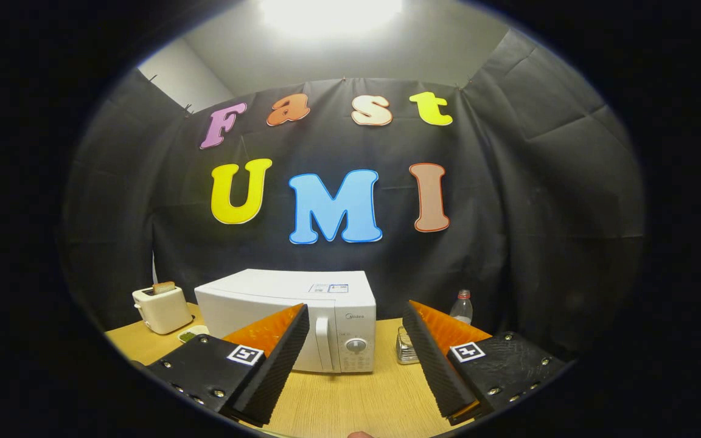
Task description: Open the microwave, put the food inside, and close the microwave door.
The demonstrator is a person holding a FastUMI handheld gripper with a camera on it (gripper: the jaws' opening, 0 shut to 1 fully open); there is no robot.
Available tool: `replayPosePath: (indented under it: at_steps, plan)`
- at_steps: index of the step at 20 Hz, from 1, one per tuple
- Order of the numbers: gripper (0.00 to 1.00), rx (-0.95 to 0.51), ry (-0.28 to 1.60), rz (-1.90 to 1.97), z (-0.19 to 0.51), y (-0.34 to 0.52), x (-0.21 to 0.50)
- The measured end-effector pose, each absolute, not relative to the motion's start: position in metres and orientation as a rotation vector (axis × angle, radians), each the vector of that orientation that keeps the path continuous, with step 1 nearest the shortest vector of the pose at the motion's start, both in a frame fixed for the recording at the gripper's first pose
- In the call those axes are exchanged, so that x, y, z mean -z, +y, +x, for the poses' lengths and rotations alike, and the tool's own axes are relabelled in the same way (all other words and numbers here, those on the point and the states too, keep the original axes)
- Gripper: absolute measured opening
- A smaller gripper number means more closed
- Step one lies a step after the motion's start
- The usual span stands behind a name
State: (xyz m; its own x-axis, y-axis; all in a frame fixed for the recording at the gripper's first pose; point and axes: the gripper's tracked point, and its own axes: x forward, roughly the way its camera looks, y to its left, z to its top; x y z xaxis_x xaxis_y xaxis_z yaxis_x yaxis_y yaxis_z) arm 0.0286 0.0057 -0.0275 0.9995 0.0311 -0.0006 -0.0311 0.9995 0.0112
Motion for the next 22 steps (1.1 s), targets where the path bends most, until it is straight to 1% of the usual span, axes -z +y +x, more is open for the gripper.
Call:
replayPosePath:
  at_steps: [5,11,15,22]
  plan:
    - [0.96,-0.064,-0.008,-0.018,0.047,0.017,0.031]
    - [0.96,-0.107,0.001,-0.02,0.087,0.033,0.048]
    - [0.96,-0.123,0.028,-0.034,0.12,0.044,0.073]
    - [0.96,-0.16,0.144,-0.063,0.167,0.064,0.137]
